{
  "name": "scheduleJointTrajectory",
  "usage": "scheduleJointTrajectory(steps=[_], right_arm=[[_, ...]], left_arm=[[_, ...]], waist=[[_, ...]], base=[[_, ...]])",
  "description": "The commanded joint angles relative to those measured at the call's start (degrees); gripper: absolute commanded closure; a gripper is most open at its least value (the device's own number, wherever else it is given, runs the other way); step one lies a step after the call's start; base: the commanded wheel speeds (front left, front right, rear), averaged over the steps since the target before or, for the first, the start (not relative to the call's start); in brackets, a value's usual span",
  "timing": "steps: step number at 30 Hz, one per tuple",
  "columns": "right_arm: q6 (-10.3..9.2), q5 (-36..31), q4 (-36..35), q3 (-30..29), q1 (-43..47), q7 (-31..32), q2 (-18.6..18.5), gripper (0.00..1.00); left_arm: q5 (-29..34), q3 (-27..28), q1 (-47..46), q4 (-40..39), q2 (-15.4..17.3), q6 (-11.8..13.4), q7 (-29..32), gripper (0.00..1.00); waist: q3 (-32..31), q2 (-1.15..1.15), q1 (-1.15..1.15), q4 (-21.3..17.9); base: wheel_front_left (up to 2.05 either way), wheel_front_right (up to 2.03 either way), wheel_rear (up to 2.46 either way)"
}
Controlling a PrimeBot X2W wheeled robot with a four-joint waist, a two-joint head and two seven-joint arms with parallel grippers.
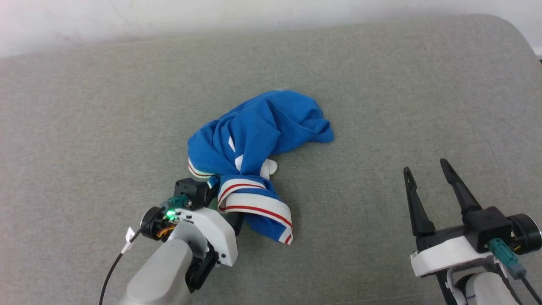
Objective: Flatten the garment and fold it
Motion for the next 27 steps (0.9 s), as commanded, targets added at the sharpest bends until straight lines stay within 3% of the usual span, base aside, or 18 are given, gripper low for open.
scheduleJointTrajectory(steps=[1,8,14,21,27], right_arm=[[-0.11,-0.11,0.31,-0.11,-0.12,-0.28,0.19,0.00],[-0.11,-0.57,1.65,-1.17,1.66,-0.28,0.22,0.00],[-0.11,-1.07,2.07,-2.41,4.21,-0.27,0.24,0.00],[-0.11,-0.89,1.78,-2.48,5.92,-0.04,0.29,0.00],[-0.11,-0.24,1.42,-2.13,6.98,0.17,0.32,0.00]], left_arm=[[0.67,-0.08,0.23,0.63,0.42,-0.11,-1.24,0.00],[2.10,-0.81,1.58,-1.72,1.51,0.29,-3.85,0.00],[3.76,-0.75,4.13,-7.40,5.67,2.30,-4.22,0.00],[4.00,3.35,9.10,-17.91,10.50,8.33,-5.11,0.00],[5.24,7.98,16.78,-28.53,11.42,15.07,-5.98,0.00]], waist=[[-1.94,0.00,-0.01,1.64],[-6.84,0.00,-0.01,4.77],[-10.80,0.00,-0.01,8.31],[-12.93,0.00,-0.01,10.33],[-12.99,0.00,-0.01,11.20]], base=[[0.00,0.00,0.00],[0.00,0.00,0.00],[0.00,0.00,0.00],[0.00,0.00,0.00],[0.00,0.00,0.00]])
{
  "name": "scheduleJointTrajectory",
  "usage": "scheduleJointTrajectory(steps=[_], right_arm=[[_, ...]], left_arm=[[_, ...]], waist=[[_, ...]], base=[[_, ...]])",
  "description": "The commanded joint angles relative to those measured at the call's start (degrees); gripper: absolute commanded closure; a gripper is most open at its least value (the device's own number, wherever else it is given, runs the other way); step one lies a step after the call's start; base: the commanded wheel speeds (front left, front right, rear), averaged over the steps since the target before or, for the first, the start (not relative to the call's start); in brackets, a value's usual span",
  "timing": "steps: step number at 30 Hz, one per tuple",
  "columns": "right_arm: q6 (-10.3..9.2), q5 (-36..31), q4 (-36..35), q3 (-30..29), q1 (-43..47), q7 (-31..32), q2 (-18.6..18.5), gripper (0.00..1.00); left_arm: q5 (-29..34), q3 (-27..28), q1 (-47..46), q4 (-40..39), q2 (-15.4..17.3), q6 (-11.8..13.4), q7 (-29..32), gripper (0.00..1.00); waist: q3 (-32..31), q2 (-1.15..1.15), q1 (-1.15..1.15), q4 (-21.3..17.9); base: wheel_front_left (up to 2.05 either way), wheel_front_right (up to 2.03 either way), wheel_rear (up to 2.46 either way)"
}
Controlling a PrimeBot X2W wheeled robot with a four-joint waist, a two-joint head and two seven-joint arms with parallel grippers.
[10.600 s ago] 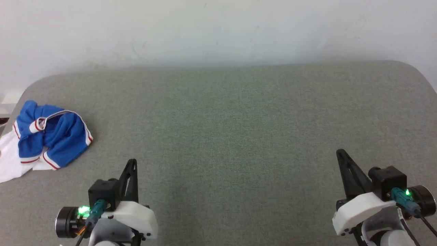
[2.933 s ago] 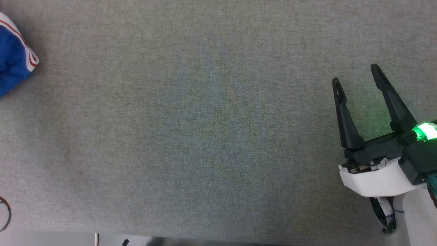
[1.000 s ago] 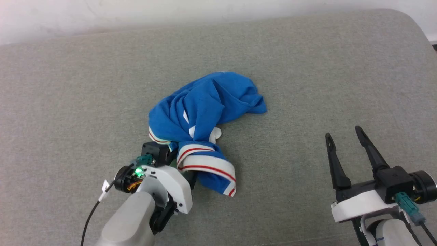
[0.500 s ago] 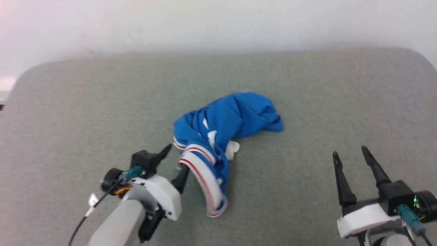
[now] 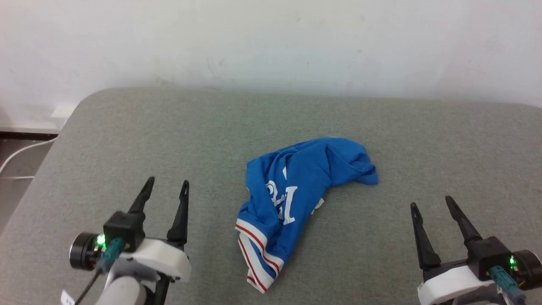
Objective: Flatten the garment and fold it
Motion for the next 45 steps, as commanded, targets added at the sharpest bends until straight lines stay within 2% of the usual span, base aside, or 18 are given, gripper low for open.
scheduleJointTrajectory(steps=[1,5,9,13,20,26,33,41,42,43,44,45], right_arm=[[-0.11,0.36,-0.28,0.05,0.69,0.14,0.18,0.00],[-0.11,0.64,-0.65,0.13,1.17,0.60,0.19,0.00],[-0.11,1.40,-1.10,0.81,1.24,2.18,0.20,0.00],[-0.11,4.98,-1.30,3.42,-0.21,7.06,-1.17,0.00],[-0.11,14.81,1.62,11.35,-7.72,23.69,-7.66,0.00],[-0.11,23.26,6.20,15.89,-15.84,34.01,-10.26,0.00],[-0.11,24.64,13.97,15.69,-23.11,39.39,-10.38,0.00],[-0.11,23.46,20.45,17.16,-27.76,40.68,-11.16,0.00],[-0.11,23.30,21.03,17.45,-28.03,40.65,-11.40,0.53],[-0.11,23.10,21.46,17.58,-28.29,40.31,-11.60,0.93],[-0.11,22.78,21.82,17.55,-28.46,39.73,-11.81,1.00],[-0.11,22.41,22.14,17.69,-28.51,39.27,-12.03,1.00]], left_arm=[[0.96,0.50,1.29,-1.26,0.04,0.91,-0.26,0.00],[3.68,3.34,6.50,-8.00,-1.58,4.13,-0.30,0.00],[6.46,4.32,9.73,-10.90,-3.12,4.79,-0.31,0.00],[8.06,4.57,10.06,-11.76,-4.47,3.80,-0.32,0.00],[9.80,4.66,8.94,-10.94,-6.96,1.88,-0.32,0.00],[11.00,4.71,7.75,-9.31,-9.65,0.02,-0.32,0.00],[12.55,5.61,6.94,-8.19,-12.08,-1.76,-0.32,0.00],[14.03,6.66,5.92,-7.48,-14.79,-3.37,-0.32,0.00],[14.20,6.82,5.85,-7.37,-15.06,-3.54,-0.32,0.00],[14.38,6.97,5.83,-7.25,-15.29,-3.69,-0.32,0.00],[14.54,7.15,5.85,-7.11,-15.49,-3.82,-0.32,0.00],[14.67,7.36,5.94,-6.91,-15.64,-3.96,-0.32,0.00]], waist=[[-0.18,-0.01,0.01,0.46],[-0.01,-0.01,0.01,1.33],[0.56,-0.01,0.01,2.72],[2.03,-0.01,0.01,4.66],[6.25,-0.01,0.01,9.08],[8.97,-0.01,0.01,13.03],[10.82,-0.01,0.01,16.63],[13.57,-0.01,0.01,19.24],[13.70,-0.01,0.01,19.34],[13.78,-0.01,0.01,19.37],[13.75,-0.01,0.01,19.32],[13.58,-0.01,0.01,19.13]], base=[[0.00,0.00,0.00],[0.00,0.00,0.00],[0.00,0.00,0.00],[0.00,0.00,0.00],[0.00,0.00,0.00],[0.00,0.00,0.00],[0.00,0.00,0.00],[0.00,0.00,0.00],[0.00,0.00,0.00],[0.00,0.00,0.00],[0.00,0.00,0.00],[0.00,0.00,0.00]])
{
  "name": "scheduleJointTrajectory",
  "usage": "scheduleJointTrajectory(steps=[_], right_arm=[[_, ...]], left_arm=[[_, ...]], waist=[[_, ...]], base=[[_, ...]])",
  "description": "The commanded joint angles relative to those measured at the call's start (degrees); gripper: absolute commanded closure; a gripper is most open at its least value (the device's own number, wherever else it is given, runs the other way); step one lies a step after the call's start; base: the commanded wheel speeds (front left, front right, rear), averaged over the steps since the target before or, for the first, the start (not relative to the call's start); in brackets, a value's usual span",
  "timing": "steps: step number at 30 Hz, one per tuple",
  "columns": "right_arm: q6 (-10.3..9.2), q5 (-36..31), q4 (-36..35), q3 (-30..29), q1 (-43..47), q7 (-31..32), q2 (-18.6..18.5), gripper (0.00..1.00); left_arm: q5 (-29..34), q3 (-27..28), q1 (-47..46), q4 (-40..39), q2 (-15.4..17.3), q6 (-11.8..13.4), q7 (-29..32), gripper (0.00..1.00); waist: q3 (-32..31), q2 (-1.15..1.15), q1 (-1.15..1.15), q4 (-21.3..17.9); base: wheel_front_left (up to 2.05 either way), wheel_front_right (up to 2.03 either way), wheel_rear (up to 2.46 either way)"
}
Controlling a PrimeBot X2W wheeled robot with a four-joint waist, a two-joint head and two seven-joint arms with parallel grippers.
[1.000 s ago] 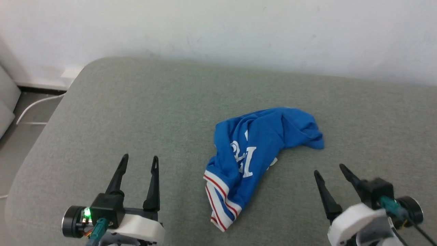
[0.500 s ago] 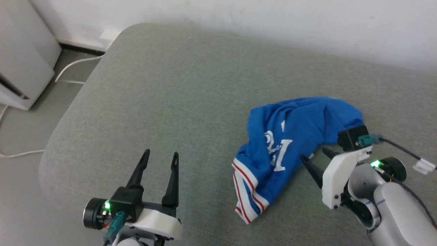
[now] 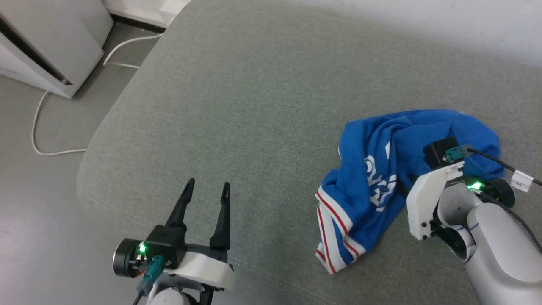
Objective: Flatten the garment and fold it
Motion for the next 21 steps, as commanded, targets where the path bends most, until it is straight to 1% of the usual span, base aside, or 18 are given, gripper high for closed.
scheduleJointTrajectory(steps=[1,5,8,14,18,20,21], right_arm=[[-0.11,-0.76,0.70,0.41,-0.43,-0.52,-0.40,1.00],[-0.11,-1.86,-0.03,-0.69,0.75,-2.50,-0.63,1.00],[-0.11,-2.64,-2.45,-2.91,2.81,-2.77,-0.97,1.00],[-0.11,-6.03,-10.44,-8.88,9.60,1.15,-2.75,1.00],[-0.11,-6.80,-15.13,-14.10,14.42,4.01,-2.06,1.00],[-0.11,-7.39,-16.13,-15.03,16.36,4.72,-1.58,1.00],[-0.11,-7.32,-16.39,-15.67,16.97,4.25,-0.94,0.56]], left_arm=[[0.59,0.49,-0.39,0.44,-0.40,-0.52,-0.27,0.00],[1.11,1.53,0.00,1.30,-0.41,-1.32,-0.27,0.00],[1.37,2.36,0.39,1.56,-0.31,-1.88,-0.27,0.00],[1.70,3.23,1.62,2.07,-0.40,-3.05,-0.27,0.00],[1.90,3.02,1.61,2.60,-0.87,-3.89,-0.27,0.00],[2.01,2.81,1.44,2.88,-1.17,-4.23,-0.27,0.00],[2.10,2.61,1.34,3.10,-1.31,-4.44,-0.27,0.00]], waist=[[-0.10,-0.01,-0.01,-0.13],[-2.32,-0.01,-0.01,-2.34],[-4.22,-0.01,-0.01,-4.72],[-7.09,-0.01,-0.01,-10.41],[-7.47,-0.01,-0.01,-13.25],[-7.33,-0.01,-0.01,-14.39],[-7.22,-0.01,-0.01,-14.90]], base=[[0.00,0.00,0.00],[0.00,0.00,0.00],[0.00,0.00,0.00],[0.00,0.00,0.00],[0.00,0.00,0.00],[0.00,0.00,0.00],[0.00,0.00,0.00]])
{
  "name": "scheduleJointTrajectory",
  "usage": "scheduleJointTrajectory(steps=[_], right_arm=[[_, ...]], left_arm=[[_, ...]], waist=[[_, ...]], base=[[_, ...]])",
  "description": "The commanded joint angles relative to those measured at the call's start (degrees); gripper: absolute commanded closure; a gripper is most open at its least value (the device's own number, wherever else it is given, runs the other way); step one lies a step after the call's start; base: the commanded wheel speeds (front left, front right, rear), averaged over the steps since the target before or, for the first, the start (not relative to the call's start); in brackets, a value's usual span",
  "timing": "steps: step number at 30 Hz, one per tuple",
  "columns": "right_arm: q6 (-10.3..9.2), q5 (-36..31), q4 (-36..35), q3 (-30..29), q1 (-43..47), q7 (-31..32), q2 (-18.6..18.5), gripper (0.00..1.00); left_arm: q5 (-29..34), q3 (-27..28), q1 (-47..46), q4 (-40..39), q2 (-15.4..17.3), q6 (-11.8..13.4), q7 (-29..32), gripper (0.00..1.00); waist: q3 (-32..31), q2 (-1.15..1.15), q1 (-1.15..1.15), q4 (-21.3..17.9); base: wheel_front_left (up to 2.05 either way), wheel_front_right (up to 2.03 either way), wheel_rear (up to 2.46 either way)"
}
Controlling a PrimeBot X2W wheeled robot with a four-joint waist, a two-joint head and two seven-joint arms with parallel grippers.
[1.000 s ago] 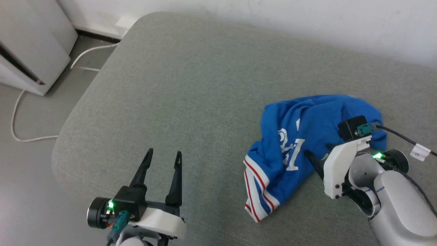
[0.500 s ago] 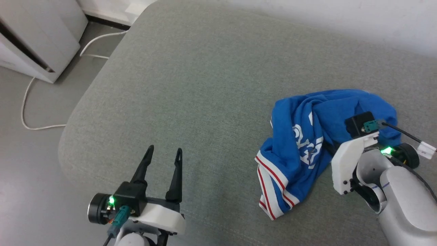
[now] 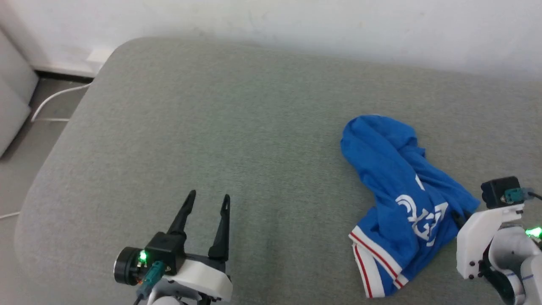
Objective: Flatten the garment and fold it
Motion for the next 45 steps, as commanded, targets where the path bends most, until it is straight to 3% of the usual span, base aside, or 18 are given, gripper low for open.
scheduleJointTrajectory(steps=[1,7,11,18,23,28,37,39,45], right_arm=[[-0.11,-0.19,-0.25,-0.92,0.99,-0.79,1.27,0.00],[-0.11,-0.29,-3.11,-2.52,1.91,-6.75,3.66,0.00],[-0.11,-0.20,-8.21,-4.00,3.85,-13.13,4.70,0.00],[-0.11,-2.92,-15.23,-8.94,8.76,-22.35,8.70,0.00],[-0.11,-4.62,-15.27,-8.28,9.51,-24.37,10.22,0.00],[-0.11,-5.00,-14.09,-7.20,8.30,-25.27,10.74,0.00],[-0.11,-5.93,-11.10,-6.78,7.03,-27.41,11.42,0.00],[-0.11,-5.98,-10.52,-6.78,6.92,-27.82,11.57,0.00],[-0.11,-6.46,-9.01,-7.60,7.55,-28.16,11.86,0.00]], left_arm=[[0.78,-0.39,-0.19,0.60,-0.37,-0.73,-0.28,0.00],[0.56,-1.82,-0.72,2.06,-0.99,-2.17,-0.28,0.00],[-1.12,-4.05,-0.82,4.11,-1.41,-4.52,0.91,0.00],[-6.49,-11.47,-4.96,5.02,-2.11,-7.90,16.18,0.00],[-10.62,-15.34,-11.40,6.10,-2.41,-8.42,28.94,0.00],[-10.36,-16.96,-18.53,10.46,-2.48,-7.80,37.05,0.00],[-8.46,-19.16,-24.73,20.33,-1.97,-6.73,40.34,0.00],[-8.37,-19.57,-24.98,21.68,-1.82,-6.94,39.82,1.00],[-9.15,-18.20,-24.33,20.92,-1.35,-6.20,33.11,1.00]], waist=[[-1.50,-0.01,0.01,-3.96],[-1.52,-0.01,0.01,-6.29],[-1.79,-0.01,0.01,-8.78],[-0.29,-0.01,0.01,-13.04],[1.96,-0.01,0.01,-16.04],[4.53,-0.01,0.01,-18.85],[7.47,-0.01,0.01,-22.21],[7.55,-0.01,0.01,-22.33],[5.23,-0.01,0.01,-20.11]], base=[[0.00,0.00,0.00],[0.00,0.00,0.00],[0.00,0.00,0.00],[0.00,0.00,0.00],[0.00,0.00,0.00],[0.00,0.00,0.00],[0.00,0.00,0.00],[0.00,0.00,0.00],[0.00,0.00,0.00]])
